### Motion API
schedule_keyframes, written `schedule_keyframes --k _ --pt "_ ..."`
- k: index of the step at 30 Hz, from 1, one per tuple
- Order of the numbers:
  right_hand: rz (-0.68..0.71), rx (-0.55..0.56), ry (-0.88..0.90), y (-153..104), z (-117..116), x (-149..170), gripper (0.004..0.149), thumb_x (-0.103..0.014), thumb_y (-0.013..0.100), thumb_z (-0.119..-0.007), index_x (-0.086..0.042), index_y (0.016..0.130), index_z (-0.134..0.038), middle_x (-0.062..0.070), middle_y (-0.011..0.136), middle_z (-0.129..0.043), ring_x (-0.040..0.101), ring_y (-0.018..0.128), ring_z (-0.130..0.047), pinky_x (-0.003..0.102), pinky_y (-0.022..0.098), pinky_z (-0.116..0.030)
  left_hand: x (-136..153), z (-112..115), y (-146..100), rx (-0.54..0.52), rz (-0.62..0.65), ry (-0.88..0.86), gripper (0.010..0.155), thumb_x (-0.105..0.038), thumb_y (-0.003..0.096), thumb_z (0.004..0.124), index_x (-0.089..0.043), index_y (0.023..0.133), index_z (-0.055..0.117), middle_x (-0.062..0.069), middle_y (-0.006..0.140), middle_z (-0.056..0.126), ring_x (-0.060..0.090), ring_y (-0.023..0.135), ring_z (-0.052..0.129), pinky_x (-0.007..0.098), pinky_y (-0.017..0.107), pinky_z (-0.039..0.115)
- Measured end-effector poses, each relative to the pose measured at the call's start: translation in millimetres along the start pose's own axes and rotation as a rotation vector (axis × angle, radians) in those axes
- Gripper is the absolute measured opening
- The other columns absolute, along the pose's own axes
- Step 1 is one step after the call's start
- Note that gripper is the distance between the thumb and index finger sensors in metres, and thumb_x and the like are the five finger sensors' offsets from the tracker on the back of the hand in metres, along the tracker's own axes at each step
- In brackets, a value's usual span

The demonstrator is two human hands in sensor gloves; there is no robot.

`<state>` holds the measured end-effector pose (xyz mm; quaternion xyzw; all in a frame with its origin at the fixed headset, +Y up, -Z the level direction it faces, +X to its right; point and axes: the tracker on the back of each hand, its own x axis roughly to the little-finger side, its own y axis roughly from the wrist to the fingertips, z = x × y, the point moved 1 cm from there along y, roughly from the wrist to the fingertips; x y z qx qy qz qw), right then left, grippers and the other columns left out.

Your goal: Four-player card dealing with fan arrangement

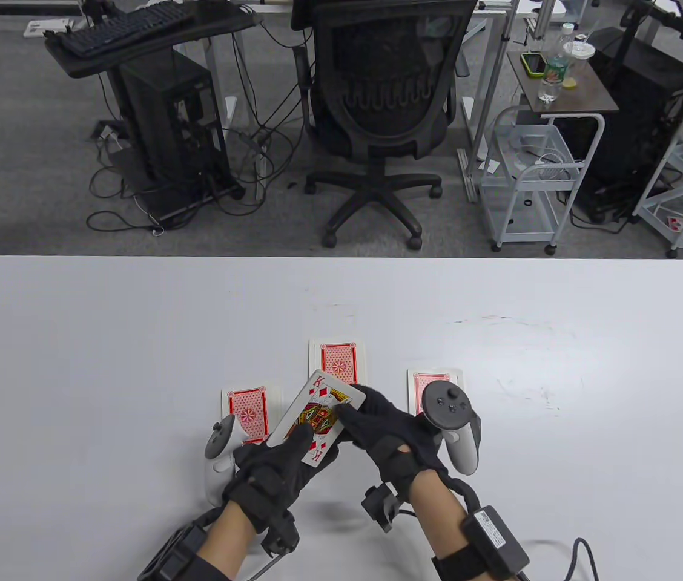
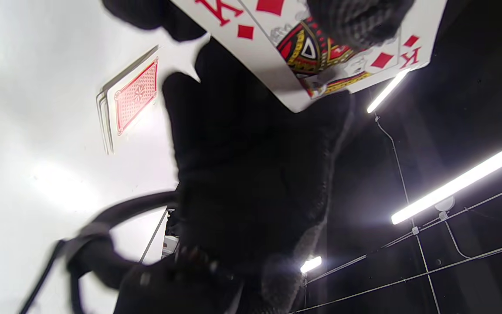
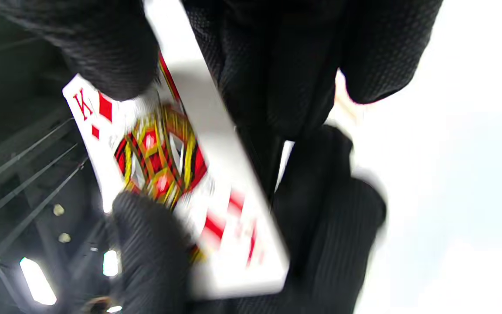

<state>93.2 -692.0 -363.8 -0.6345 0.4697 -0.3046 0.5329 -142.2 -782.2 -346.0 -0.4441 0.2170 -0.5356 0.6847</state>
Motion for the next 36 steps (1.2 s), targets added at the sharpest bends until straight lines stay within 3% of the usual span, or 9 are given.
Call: schedule_keyframes --k 4,7,8,13,17,19,24,29,36 --pt "0.224 0.061 -0.138 7.5 8.4 -42.5 0.069 -0.057 0.056 -0.071 -0.013 0.107 -0.058 0.017 0.099 -0.068 0.05 0.088 -0.078 0.067 0.059 -0.061 -3.2 4.8 -0.3 0.055 -0.029 0.115 0.054 -0.043 0.0528 0.069 -0.042 0.106 0.056 0.003 0.112 0.066 0.042 0.095 0.082 0.055 0.067 0.073" --pt "0.23 0.066 -0.159 12.5 -0.2 -52.9 0.054 -0.058 0.054 -0.076 -0.017 0.09 -0.078 0.007 0.082 -0.086 0.039 0.073 -0.094 0.065 0.057 -0.066 -5.4 9.2 0.0 0.068 -0.005 0.093 0.054 -0.042 0.0529 0.07 -0.042 0.105 0.056 0.003 0.111 0.065 0.041 0.092 0.084 0.054 0.067 0.075" --pt "0.223 0.089 -0.157 13.8 -3.5 -54.6 0.044 -0.049 0.053 -0.081 -0.017 0.084 -0.081 0.005 0.075 -0.09 0.036 0.067 -0.098 0.065 0.056 -0.067 -6.6 9.5 -0.4 0.063 0.006 0.098 0.054 -0.041 0.0529 0.07 -0.042 0.105 0.057 0.003 0.111 0.065 0.04 0.092 0.084 0.054 0.067 0.075" --pt "0.31 0.042 -0.151 18.2 -6.8 -52.6 0.04 -0.03 0.05 -0.078 -0.013 0.087 -0.08 0.009 0.078 -0.09 0.036 0.071 -0.098 0.067 0.057 -0.065 -8.6 3.4 -5.2 0.009 -0.029 0.167 0.055 -0.039 0.0533 0.076 -0.028 0.105 0.06 0.005 0.107 0.071 0.034 0.084 0.093 0.049 0.062 0.082" --pt "0.171 0.147 -0.204 14.9 0.3 -39.4 0.057 -0.054 0.051 -0.079 -0.013 0.091 -0.075 0.009 0.08 -0.086 0.038 0.07 -0.096 0.065 0.055 -0.067 -13.1 7.2 -4.7 0.019 0.006 0.162 0.053 -0.039 0.053 0.076 -0.035 0.104 0.062 0.004 0.107 0.073 0.033 0.086 0.091 0.049 0.064 0.08" --pt "0.182 0.14 -0.161 15.3 -0.7 -38.5 0.045 -0.047 0.051 -0.08 -0.016 0.083 -0.081 0.005 0.071 -0.091 0.033 0.06 -0.101 0.064 0.055 -0.069 -11.0 7.0 -5.5 -0.009 -0.006 0.18 0.052 -0.039 0.0532 0.076 -0.038 0.104 0.061 0.002 0.107 0.074 0.034 0.086 0.09 0.05 0.065 0.079" --pt "0.317 0.099 -0.118 17.2 -1.9 -42.3 0.04 -0.027 0.048 -0.08 -0.014 0.086 -0.082 0.008 0.075 -0.093 0.034 0.067 -0.101 0.063 0.055 -0.069 -7.8 0.8 -8.2 -0.029 -0.015 0.172 0.054 -0.041 0.0539 0.074 -0.033 0.105 0.057 -0.008 0.106 0.076 0.028 0.096 0.082 0.051 0.065 0.076" --pt "0.287 0.081 -0.055 16.6 0.5 -35.5 0.047 -0.04 0.051 -0.085 -0.013 0.09 -0.081 0.009 0.079 -0.091 0.036 0.072 -0.098 0.066 0.056 -0.067 -10.7 -0.3 -8.0 -0.021 -0.017 0.2 0.052 -0.04 0.0536 0.075 -0.035 0.103 0.06 -0.01 0.106 0.076 0.028 0.098 0.078 0.048 0.066 0.075" --pt "0.313 -0.008 -0.008 21.1 1.4 -34.4 0.042 -0.023 0.051 -0.083 -0.014 0.091 -0.079 0.009 0.082 -0.089 0.036 0.077 -0.096 0.067 0.057 -0.064 -10.7 -2.2 -8.4 -0.009 -0.028 0.185 0.052 -0.038 0.0541 0.076 -0.035 0.104 0.061 -0.004 0.107 0.075 0.03 0.096 0.081 0.047 0.065 0.077"
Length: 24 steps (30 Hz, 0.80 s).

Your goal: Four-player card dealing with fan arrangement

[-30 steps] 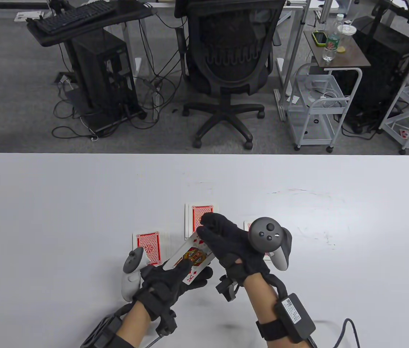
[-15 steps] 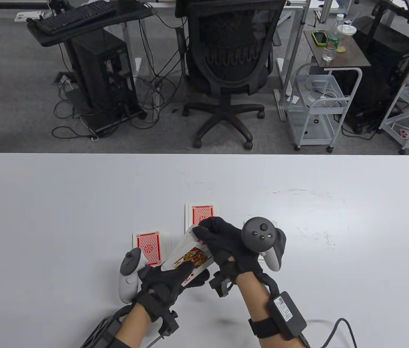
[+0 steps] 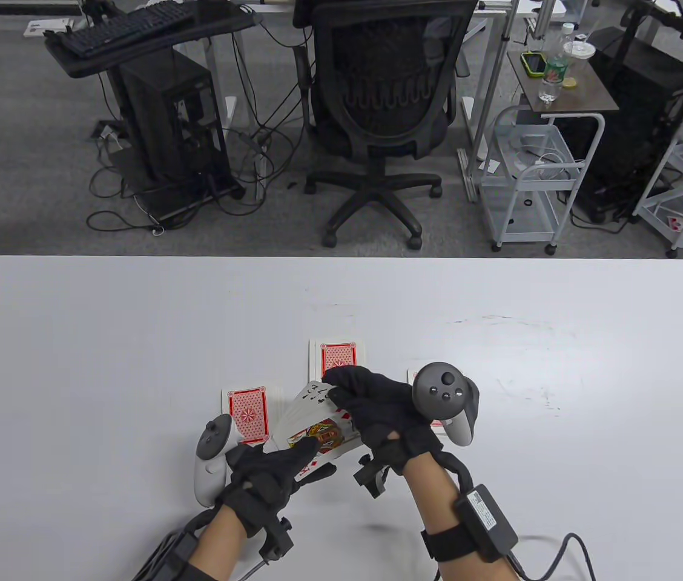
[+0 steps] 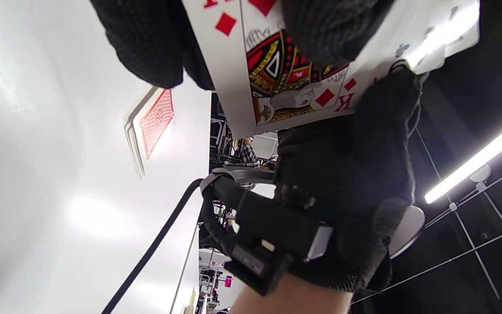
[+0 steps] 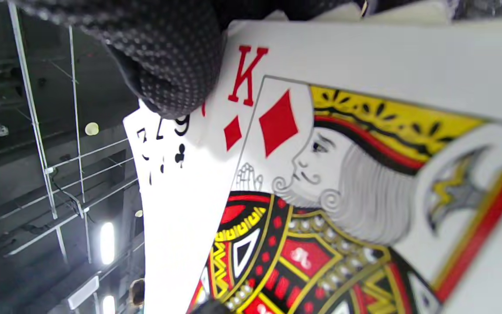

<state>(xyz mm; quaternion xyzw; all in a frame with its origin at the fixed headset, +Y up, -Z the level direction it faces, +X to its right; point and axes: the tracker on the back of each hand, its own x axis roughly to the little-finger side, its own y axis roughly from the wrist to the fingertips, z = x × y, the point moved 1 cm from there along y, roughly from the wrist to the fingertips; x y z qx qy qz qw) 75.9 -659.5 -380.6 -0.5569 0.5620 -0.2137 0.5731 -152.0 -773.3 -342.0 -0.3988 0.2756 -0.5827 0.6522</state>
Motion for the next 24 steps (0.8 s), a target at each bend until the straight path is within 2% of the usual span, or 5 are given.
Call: schedule_keyframes --k 6,9,13,18,24 --pt "-0.189 -0.019 -0.074 -4.9 3.2 14.0 0.064 -0.053 0.053 -0.082 -0.012 0.101 -0.067 0.014 0.092 -0.077 0.043 0.079 -0.088 0.067 0.056 -0.065 -2.7 -0.7 -1.9 -0.025 0.041 -0.049 0.051 -0.038 0.0541 0.076 -0.041 0.103 0.06 -0.008 0.108 0.073 0.03 0.098 0.078 0.049 0.067 0.073" --pt "-0.2 0.048 -0.076 -6.6 -2.1 15.5 0.046 -0.045 0.052 -0.084 -0.015 0.086 -0.081 0.008 0.075 -0.091 0.032 0.057 -0.101 0.06 0.051 -0.073 -2.1 0.0 -2.4 -0.036 0.043 -0.063 0.052 -0.037 0.0545 0.075 -0.043 0.103 0.057 -0.011 0.108 0.072 0.028 0.1 0.076 0.048 0.069 0.072" --pt "-0.128 0.033 -0.03 -3.1 -3.5 12.5 0.042 -0.028 0.048 -0.085 -0.013 0.088 -0.082 0.009 0.075 -0.092 0.032 0.059 -0.103 0.059 0.051 -0.074 0.4 -4.0 -3.5 -0.05 0.064 -0.147 0.052 -0.034 0.0547 0.076 -0.043 0.103 0.058 -0.013 0.107 0.073 0.026 0.099 0.078 0.047 0.068 0.073" --pt "-0.193 0.111 -0.019 -8.9 -0.2 16.9 0.056 -0.048 0.05 -0.086 -0.012 0.091 -0.079 0.011 0.079 -0.09 0.034 0.064 -0.1 0.06 0.052 -0.072 -1.6 -4.2 -4.1 -0.058 0.083 -0.116 0.052 -0.034 0.0547 0.076 -0.045 0.102 0.057 -0.014 0.107 0.073 0.025 0.099 0.079 0.047 0.069 0.073" --pt "-0.096 0.103 0.018 -5.8 -2.0 12.1 0.041 -0.028 0.048 -0.086 -0.014 0.086 -0.084 0.008 0.075 -0.094 0.031 0.062 -0.104 0.058 0.052 -0.073 -1.0 -5.6 -4.9 -0.065 0.094 -0.159 0.053 -0.032 0.0549 0.077 -0.045 0.102 0.057 -0.016 0.107 0.073 0.024 0.099 0.079 0.047 0.069 0.072"
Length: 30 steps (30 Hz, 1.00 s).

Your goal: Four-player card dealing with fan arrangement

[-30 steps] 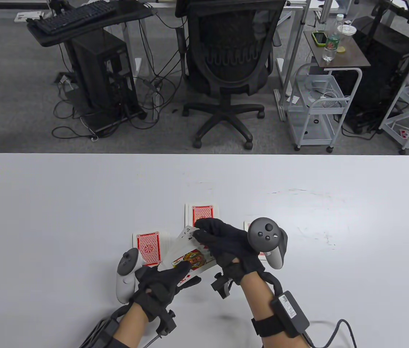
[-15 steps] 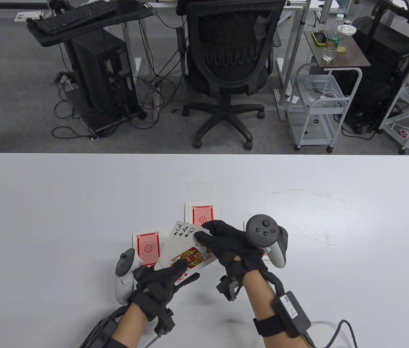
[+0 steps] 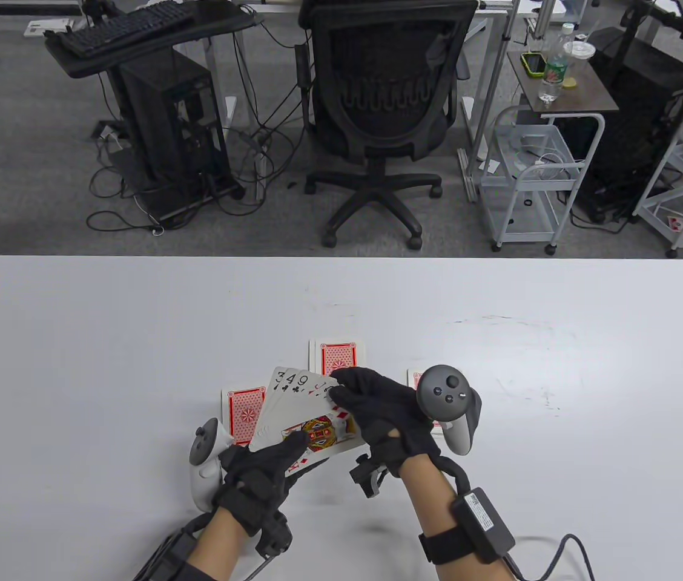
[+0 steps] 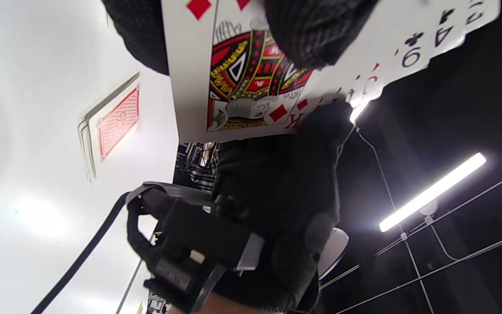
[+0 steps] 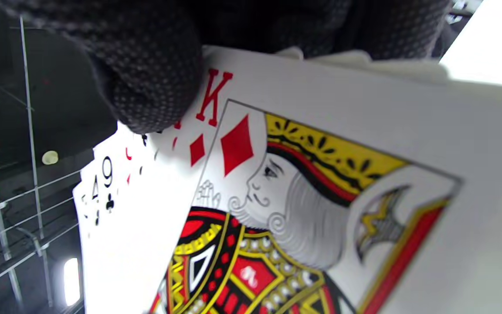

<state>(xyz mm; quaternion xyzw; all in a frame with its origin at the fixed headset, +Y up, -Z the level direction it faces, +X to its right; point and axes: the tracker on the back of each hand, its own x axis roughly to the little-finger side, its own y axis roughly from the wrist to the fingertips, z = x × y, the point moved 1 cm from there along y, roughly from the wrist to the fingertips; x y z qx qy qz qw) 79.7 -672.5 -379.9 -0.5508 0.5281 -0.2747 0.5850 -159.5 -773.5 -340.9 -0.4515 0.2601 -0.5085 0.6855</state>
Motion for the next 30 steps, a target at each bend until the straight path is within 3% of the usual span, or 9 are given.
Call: schedule_keyframes --k 2,5,8,11,15,20,24,27,30 --pt "-0.031 -0.033 0.06 0.4 -0.5 4.8 0.045 -0.031 0.053 -0.082 -0.013 0.094 -0.077 0.012 0.084 -0.088 0.036 0.071 -0.098 0.061 0.054 -0.071 -2.2 -0.8 -0.4 0.001 0.017 -0.012 0.053 -0.032 0.0549 0.077 -0.046 0.102 0.056 -0.016 0.107 0.072 0.024 0.1 0.078 0.047 0.07 0.072" --pt "-0.114 -0.073 0.034 -1.1 0.9 12.4 0.063 -0.05 0.053 -0.083 -0.011 0.101 -0.069 0.015 0.091 -0.079 0.042 0.076 -0.091 0.064 0.056 -0.066 -3.8 -2.6 -1.8 -0.023 0.038 -0.057 0.054 -0.031 0.055 0.077 -0.046 0.102 0.056 -0.016 0.107 0.071 0.024 0.1 0.077 0.047 0.07 0.071" --pt "-0.112 -0.087 -0.033 -0.5 -1.6 14.1 0.042 -0.039 0.051 -0.086 -0.02 0.088 -0.079 0.005 0.078 -0.089 0.029 0.058 -0.1 0.06 0.053 -0.071 -4.4 -3.4 -2.0 -0.025 0.04 -0.049 0.054 -0.031 0.055 0.077 -0.047 0.102 0.055 -0.017 0.107 0.071 0.023 0.101 0.077 0.046 0.071 0.071" --pt "-0.054 -0.03 -0.008 1.6 -3.8 11.0 0.041 -0.028 0.046 -0.088 -0.018 0.085 -0.083 0.007 0.073 -0.093 0.027 0.049 -0.103 0.058 0.051 -0.074 -3.9 -4.9 -3.3 -0.034 0.044 -0.096 0.056 -0.028 0.0549 0.078 -0.047 0.102 0.056 -0.014 0.108 0.071 0.026 0.1 0.078 0.047 0.07 0.071" --pt "-0.022 -0.072 0.008 3.2 -1.9 9.1 0.043 -0.027 0.048 -0.089 -0.016 0.089 -0.082 0.008 0.076 -0.092 0.028 0.055 -0.102 0.059 0.052 -0.073 -5.4 -5.9 -3.2 -0.022 0.059 -0.115 0.056 -0.027 0.0545 0.079 -0.049 0.101 0.056 -0.014 0.108 0.072 0.028 0.099 0.08 0.047 0.069 0.074" --pt "0.02 -0.262 0.172 7.8 -2.8 15.8 0.073 -0.042 0.052 -0.086 -0.014 0.111 -0.054 0.018 0.105 -0.064 0.043 0.091 -0.08 0.068 0.059 -0.061 -4.7 -0.1 -1.3 0.04 0.043 -0.1 0.056 -0.026 0.0529 0.081 -0.047 0.101 0.06 -0.011 0.106 0.076 0.03 0.095 0.085 0.048 0.065 0.078" --pt "0.049 -0.383 0.251 8.5 -13.7 15.0 0.067 -0.031 0.054 -0.086 -0.02 0.111 -0.054 0.015 0.109 -0.059 0.046 0.102 -0.067 0.073 0.061 -0.055 1.2 6.3 2.1 0.078 -0.008 -0.066 0.057 -0.026 0.0527 0.081 -0.043 0.102 0.059 -0.009 0.105 0.078 0.031 0.093 0.088 0.048 0.063 0.08" --pt "0.079 -0.376 0.205 7.8 -17.7 10.5 0.064 -0.02 0.053 -0.086 -0.026 0.109 -0.056 0.01 0.108 -0.063 0.043 0.103 -0.066 0.072 0.063 -0.055 7.3 5.4 1.4 0.045 -0.034 -0.121 0.059 -0.025 0.0535 0.08 -0.037 0.105 0.054 -0.007 0.105 0.077 0.031 0.093 0.087 0.048 0.063 0.08" --pt "0.094 -0.41 0.131 7.6 -22.3 7.5 0.069 -0.011 0.051 -0.084 -0.032 0.108 -0.052 0.009 0.109 -0.058 0.041 0.104 -0.062 0.06 0.068 -0.052 10.9 0.2 -1.3 -0.031 -0.064 -0.107 0.071 -0.028 0.0536 0.08 -0.028 0.11 0.036 -0.002 0.108 0.069 0.03 0.094 0.086 0.046 0.064 0.08"
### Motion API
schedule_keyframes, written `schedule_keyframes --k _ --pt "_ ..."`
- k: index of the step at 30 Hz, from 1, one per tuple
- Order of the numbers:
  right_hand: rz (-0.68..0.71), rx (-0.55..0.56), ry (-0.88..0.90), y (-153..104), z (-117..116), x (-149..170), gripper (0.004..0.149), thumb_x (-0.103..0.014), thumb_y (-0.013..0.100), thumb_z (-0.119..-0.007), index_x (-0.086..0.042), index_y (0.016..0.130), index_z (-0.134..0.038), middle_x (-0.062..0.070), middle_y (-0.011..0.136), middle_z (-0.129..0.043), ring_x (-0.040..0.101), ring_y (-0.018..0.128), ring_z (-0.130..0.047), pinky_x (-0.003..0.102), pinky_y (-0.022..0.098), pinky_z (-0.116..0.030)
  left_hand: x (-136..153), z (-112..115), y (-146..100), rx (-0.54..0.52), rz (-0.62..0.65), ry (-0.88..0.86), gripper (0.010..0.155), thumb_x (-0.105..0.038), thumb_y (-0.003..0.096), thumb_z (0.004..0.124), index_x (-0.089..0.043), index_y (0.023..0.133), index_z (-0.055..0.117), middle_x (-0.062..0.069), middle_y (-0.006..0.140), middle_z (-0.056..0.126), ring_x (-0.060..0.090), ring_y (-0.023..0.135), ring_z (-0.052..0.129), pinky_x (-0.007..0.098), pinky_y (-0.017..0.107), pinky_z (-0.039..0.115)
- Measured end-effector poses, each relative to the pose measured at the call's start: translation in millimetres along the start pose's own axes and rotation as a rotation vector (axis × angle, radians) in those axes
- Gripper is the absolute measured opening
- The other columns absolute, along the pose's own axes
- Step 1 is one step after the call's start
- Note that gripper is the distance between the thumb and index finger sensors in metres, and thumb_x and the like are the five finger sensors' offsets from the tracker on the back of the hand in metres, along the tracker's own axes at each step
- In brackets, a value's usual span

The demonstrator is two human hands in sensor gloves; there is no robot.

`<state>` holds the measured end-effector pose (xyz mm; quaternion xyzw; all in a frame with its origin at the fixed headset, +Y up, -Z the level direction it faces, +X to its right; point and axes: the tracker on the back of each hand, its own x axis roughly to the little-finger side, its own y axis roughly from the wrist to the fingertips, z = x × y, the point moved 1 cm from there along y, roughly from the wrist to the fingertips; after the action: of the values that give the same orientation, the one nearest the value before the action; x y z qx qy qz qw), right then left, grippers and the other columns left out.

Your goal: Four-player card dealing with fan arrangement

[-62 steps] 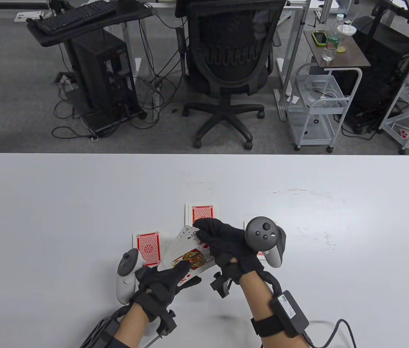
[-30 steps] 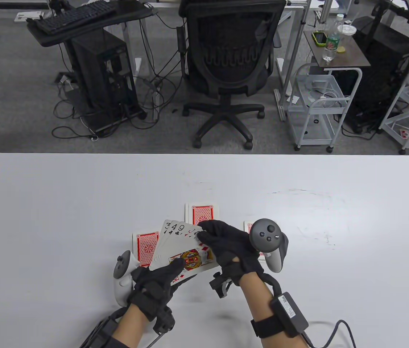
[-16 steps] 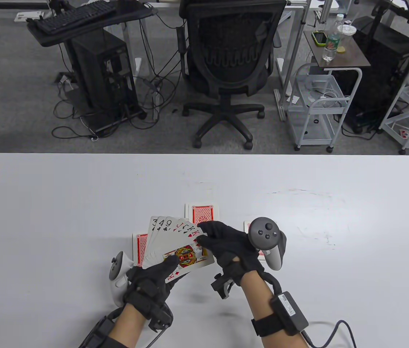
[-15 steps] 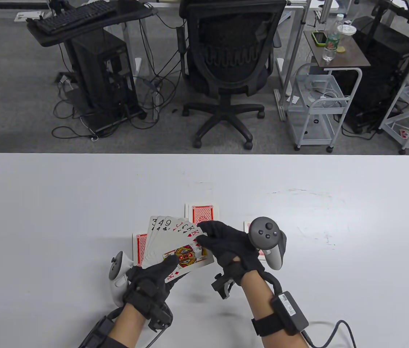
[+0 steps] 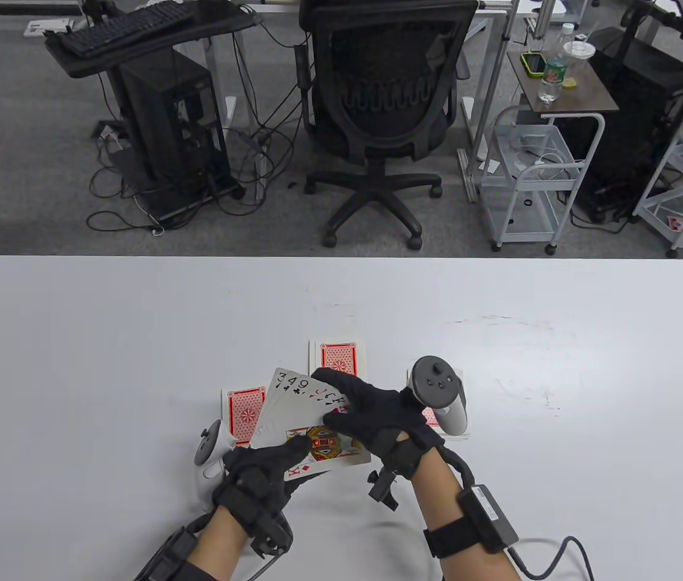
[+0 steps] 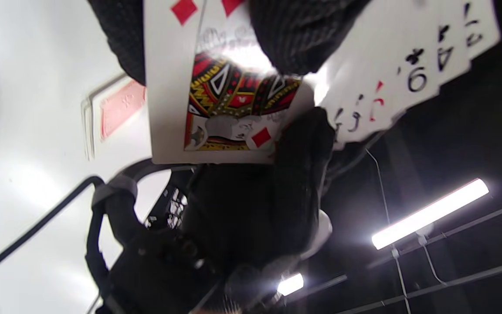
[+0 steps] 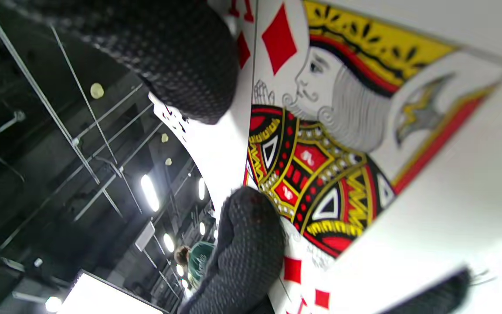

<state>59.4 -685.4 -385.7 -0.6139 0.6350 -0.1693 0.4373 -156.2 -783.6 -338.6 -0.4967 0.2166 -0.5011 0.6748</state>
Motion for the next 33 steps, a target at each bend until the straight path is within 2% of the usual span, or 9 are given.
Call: schedule_keyframes --k 4,7,15,20,22,25,27,31,33 --pt "-0.016 -0.026 -0.025 1.5 -5.6 3.1 0.073 -0.006 0.051 -0.083 -0.035 0.108 -0.048 0.01 0.105 -0.063 0.037 0.093 -0.081 0.052 0.062 -0.069 5.5 -5.5 -1.5 -0.052 -0.04 -0.008 0.081 -0.029 0.053 0.081 -0.023 0.11 0.024 0.005 0.113 0.053 0.034 0.095 0.083 0.046 0.065 0.08" --pt "-0.056 0.051 0.021 2.1 -3.1 9.4 0.071 -0.007 0.05 -0.085 -0.03 0.107 -0.051 0.01 0.098 -0.072 0.037 0.081 -0.094 0.048 0.052 -0.081 7.3 -4.3 -1.1 -0.047 -0.056 -0.026 0.08 -0.029 0.0529 0.081 -0.023 0.11 0.025 0.004 0.113 0.054 0.034 0.095 0.084 0.046 0.064 0.08" --pt "-0.2 0.022 0.114 6.3 17.2 20.0 0.068 -0.007 0.048 -0.086 -0.022 0.107 -0.056 0.012 0.093 -0.077 0.039 0.073 -0.1 0.048 0.045 -0.085 -4.1 -15.3 -2.4 -0.089 -0.101 0.15 0.081 -0.035 0.051 0.085 -0.023 0.11 0.031 0.003 0.11 0.061 0.03 0.095 0.083 0.044 0.065 0.078" --pt "-0.268 -0.047 0.051 1.9 33.5 30.3 0.067 -0.007 0.048 -0.086 -0.02 0.107 -0.057 0.013 0.093 -0.078 0.039 0.072 -0.1 0.048 0.044 -0.085 -34.8 -25.2 -8.0 -0.158 -0.094 0.517 0.082 -0.037 0.0505 0.086 -0.027 0.111 0.03 0.0 0.114 0.052 0.033 0.103 0.068 0.047 0.07 0.068" --pt "-0.318 -0.089 0.009 1.3 36.1 41.2 0.067 -0.007 0.048 -0.086 -0.019 0.107 -0.057 0.013 0.093 -0.078 0.039 0.072 -0.1 0.048 0.044 -0.085 -48.4 -20.0 -13.1 -0.193 -0.071 0.714 0.082 -0.036 0.0503 0.086 -0.029 0.11 0.031 -0.001 0.115 0.049 0.032 0.105 0.062 0.047 0.072 0.064" --pt "-0.39 -0.15 -0.049 5.7 36.4 55.2 0.067 -0.006 0.048 -0.087 -0.019 0.107 -0.058 0.013 0.093 -0.079 0.04 0.072 -0.1 0.049 0.044 -0.085 -58.1 -3.2 -17.3 -0.165 -0.02 0.958 0.079 -0.035 0.05 0.086 -0.034 0.109 0.035 -0.006 0.115 0.049 0.027 0.107 0.058 0.046 0.074 0.061" --pt "-0.435 -0.214 -0.115 13.0 34.2 64.9 0.067 -0.006 0.048 -0.087 -0.019 0.107 -0.058 0.013 0.093 -0.079 0.04 0.072 -0.099 0.049 0.045 -0.084 -55.3 15.4 -14.7 -0.089 -0.021 1.128 0.074 -0.033 0.0498 0.086 -0.035 0.108 0.04 -0.008 0.114 0.054 0.025 0.106 0.061 0.045 0.073 0.062" --pt "-0.483 -0.322 -0.163 28.3 28.3 75.9 0.066 -0.005 0.048 -0.087 -0.021 0.106 -0.06 0.013 0.093 -0.08 0.041 0.074 -0.098 0.05 0.046 -0.082 -27.8 48.2 1.2 0.118 -0.145 1.495 0.068 -0.032 0.0509 0.084 -0.038 0.106 0.047 -0.013 0.111 0.059 0.021 0.105 0.062 0.043 0.073 0.062" --pt "-0.495 -0.352 -0.193 33.7 25.6 77.5 0.066 -0.005 0.048 -0.087 -0.022 0.106 -0.061 0.012 0.093 -0.08 0.041 0.075 -0.097 0.051 0.048 -0.081 -12.2 57.6 9.6 0.174 -0.221 1.623 0.067 -0.032 0.0506 0.084 -0.04 0.106 0.048 -0.014 0.111 0.059 0.02 0.106 0.061 0.043 0.074 0.061"
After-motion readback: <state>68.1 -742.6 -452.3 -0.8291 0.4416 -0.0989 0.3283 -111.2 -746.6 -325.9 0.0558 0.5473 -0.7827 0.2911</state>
